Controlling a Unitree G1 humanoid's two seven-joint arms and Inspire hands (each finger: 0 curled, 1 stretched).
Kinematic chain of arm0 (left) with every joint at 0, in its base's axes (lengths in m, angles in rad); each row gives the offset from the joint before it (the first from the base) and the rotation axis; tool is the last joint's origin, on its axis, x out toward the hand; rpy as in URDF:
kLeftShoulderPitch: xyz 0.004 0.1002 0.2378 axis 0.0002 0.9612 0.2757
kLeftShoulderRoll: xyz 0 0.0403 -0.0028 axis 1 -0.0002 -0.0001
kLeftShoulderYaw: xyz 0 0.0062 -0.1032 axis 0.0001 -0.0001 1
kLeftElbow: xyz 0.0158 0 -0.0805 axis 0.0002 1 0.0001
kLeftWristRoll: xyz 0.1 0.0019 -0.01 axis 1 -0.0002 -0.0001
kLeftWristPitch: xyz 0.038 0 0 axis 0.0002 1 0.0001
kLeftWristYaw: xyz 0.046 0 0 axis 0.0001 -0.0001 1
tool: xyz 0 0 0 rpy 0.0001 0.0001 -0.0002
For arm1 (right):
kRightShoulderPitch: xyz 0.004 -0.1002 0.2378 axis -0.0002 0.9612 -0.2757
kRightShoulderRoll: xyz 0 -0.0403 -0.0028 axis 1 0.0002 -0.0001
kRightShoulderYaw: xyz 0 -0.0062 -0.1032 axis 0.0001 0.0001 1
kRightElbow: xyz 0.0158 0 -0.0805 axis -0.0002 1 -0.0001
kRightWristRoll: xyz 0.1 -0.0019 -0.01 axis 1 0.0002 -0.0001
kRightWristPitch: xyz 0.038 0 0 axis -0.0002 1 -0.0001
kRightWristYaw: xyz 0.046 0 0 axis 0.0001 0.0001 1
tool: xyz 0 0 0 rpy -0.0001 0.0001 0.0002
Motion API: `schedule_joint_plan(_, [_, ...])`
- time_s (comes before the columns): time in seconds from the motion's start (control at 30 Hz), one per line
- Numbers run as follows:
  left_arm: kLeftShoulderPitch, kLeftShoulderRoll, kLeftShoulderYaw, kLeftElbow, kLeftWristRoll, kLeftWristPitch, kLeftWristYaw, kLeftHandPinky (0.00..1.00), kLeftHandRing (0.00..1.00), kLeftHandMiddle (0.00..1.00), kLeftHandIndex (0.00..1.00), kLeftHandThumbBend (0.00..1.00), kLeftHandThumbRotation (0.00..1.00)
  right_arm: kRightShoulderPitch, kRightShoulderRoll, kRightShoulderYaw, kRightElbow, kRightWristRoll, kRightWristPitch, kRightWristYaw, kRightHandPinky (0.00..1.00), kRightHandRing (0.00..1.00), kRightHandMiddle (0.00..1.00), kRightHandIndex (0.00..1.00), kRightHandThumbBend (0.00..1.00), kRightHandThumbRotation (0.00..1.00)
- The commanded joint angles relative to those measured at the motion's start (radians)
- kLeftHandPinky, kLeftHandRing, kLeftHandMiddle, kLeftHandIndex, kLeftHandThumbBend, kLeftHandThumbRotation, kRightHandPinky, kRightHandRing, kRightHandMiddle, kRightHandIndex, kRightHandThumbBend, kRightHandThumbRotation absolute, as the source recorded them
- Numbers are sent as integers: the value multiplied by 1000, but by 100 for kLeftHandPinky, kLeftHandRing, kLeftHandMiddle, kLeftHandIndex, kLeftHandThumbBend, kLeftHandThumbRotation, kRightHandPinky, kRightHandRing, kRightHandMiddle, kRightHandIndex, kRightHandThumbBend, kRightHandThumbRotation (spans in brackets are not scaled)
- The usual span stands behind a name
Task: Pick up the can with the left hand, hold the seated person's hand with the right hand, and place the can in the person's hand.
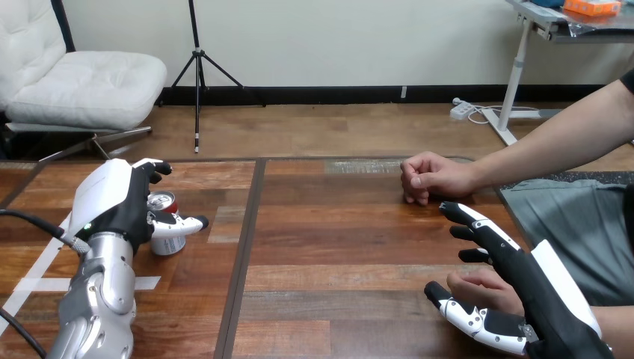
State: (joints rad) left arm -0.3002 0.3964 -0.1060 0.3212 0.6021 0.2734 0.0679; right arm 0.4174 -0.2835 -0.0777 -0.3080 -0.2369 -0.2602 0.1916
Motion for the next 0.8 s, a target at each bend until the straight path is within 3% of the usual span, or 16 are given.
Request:
schedule_joint_plan(0.0, [-92,32,-13,9,16,7,-6,66,77,81,79,78,21,-38,-13,-12,-51,5,-12,-11,79,88,92,90,42,5])
schedule_joint_plan(0.77, [-91,23,-10,31,5,-3,8,66,77,81,81,78,21,-42,-15,-13,-52,13,-11,-5,79,88,92,90,42,6])
